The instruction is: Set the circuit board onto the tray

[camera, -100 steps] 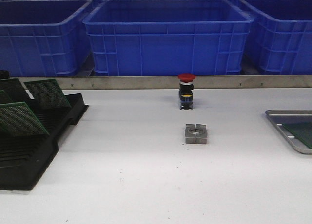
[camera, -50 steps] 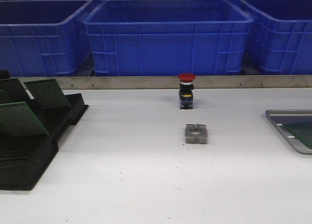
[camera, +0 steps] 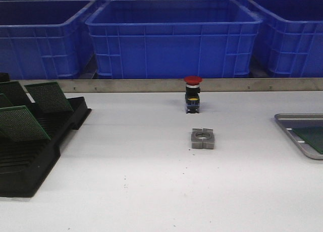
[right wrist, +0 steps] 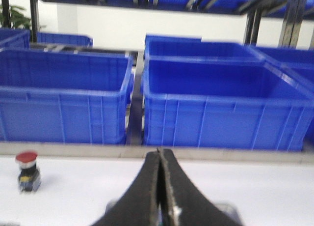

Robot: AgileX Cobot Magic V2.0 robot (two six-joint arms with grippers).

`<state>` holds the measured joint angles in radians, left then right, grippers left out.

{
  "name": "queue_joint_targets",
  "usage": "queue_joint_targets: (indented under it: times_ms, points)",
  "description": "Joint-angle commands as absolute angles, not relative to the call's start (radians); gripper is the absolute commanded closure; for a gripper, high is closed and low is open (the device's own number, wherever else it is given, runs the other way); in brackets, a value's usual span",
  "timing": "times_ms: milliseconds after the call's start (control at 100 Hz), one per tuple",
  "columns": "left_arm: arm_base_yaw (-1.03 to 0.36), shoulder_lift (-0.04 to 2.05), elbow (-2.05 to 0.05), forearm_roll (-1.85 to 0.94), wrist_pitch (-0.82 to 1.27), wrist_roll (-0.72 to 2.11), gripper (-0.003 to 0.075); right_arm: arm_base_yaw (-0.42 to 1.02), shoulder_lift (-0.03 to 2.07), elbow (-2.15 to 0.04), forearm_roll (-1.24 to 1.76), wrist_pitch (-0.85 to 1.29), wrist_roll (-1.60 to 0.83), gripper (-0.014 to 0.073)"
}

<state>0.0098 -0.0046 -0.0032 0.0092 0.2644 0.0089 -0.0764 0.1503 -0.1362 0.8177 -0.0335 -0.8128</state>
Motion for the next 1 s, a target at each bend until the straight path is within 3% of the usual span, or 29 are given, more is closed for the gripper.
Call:
queue_joint_targets:
  times_ms: [0, 100, 250, 370, 990]
  points:
    - [0.008, -0.036, 0.026, 0.007, 0.187, 0.0, 0.0737, -0.077, 0.162, -0.119, 0.508, -0.068, -0.491, 0.0661]
    - [0.008, -0.036, 0.026, 0.007, 0.187, 0.0, 0.0737, -0.077, 0.144, -0.062, 0.214, -0.061, -0.17, 0.0661]
    - [0.008, -0.036, 0.026, 0.007, 0.187, 0.0, 0.0737, -0.076, 0.061, 0.033, -0.006, -0.101, 0.076, 0.0661]
    - [0.008, -0.036, 0.026, 0.007, 0.187, 0.0, 0.0737, -0.076, -0.037, 0.03, -0.062, -0.015, 0.085, 0.0661]
    - [0.008, -0.036, 0.026, 0.007, 0.184, 0.0, 0.0737, -0.076, -0.031, 0.03, -0.066, 0.042, 0.085, 0.0661]
